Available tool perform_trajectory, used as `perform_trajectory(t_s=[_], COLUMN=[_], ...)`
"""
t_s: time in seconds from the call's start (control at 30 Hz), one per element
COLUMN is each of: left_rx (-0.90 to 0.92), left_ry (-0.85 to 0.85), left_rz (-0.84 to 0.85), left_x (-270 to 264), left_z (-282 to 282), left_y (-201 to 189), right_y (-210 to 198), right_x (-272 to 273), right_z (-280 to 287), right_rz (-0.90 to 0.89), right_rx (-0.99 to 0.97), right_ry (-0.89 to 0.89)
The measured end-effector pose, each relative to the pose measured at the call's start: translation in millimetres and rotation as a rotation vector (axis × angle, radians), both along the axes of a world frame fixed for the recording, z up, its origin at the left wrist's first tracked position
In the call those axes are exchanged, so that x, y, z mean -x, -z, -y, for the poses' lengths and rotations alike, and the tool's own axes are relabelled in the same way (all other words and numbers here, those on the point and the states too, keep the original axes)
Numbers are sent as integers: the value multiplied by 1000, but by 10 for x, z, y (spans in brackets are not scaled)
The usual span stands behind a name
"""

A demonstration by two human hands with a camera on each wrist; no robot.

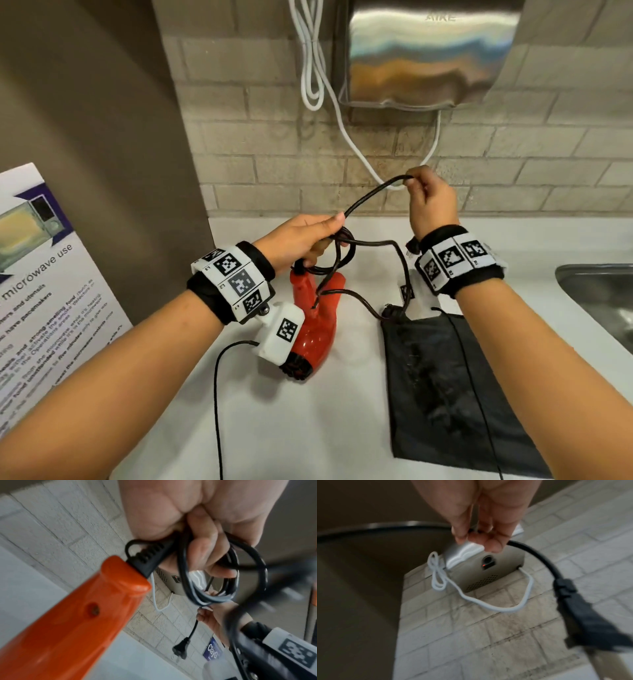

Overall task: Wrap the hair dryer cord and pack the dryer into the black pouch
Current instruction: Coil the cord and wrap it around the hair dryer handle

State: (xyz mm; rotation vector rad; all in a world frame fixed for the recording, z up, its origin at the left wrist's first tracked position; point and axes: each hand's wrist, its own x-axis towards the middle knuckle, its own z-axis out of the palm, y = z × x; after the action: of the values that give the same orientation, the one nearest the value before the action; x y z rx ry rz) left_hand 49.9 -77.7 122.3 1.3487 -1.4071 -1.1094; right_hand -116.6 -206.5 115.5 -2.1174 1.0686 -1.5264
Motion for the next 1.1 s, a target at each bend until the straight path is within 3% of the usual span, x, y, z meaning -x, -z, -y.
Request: perform_trajectory(t_s=[0.2,0.4,0.5,0.63,0.73,0.83,0.97,1.1], left_rx=[25,29,38,27,-2,0,-8,28], left_ry=[-64,-132,-153,-129,-102,-121,-151,-160], left_rz=[-57,-174,-266,-168,-84,-94,-197,-265], left_x=[-32,-27,-66,-82,-59,-115,-219,-284], left_z=[50,112,120,75,52,46,4,-34], left_y=[19,38,35,36,16,10,31,69], right_y=[179,312,381,348,213,115,113,278], right_x=[7,-224,-271,-287,-333,-323,-205,-160], right_z=[51,-291,-295,-235,-144,12,290,495], right_rz=[-415,-325,-190,-128,-204,-169,-93,-390], right_rx=[-251,-113,-130,-191,-74,-26,-246,-559], right_ry=[45,-435,-483,-366,-232,-103,74,171])
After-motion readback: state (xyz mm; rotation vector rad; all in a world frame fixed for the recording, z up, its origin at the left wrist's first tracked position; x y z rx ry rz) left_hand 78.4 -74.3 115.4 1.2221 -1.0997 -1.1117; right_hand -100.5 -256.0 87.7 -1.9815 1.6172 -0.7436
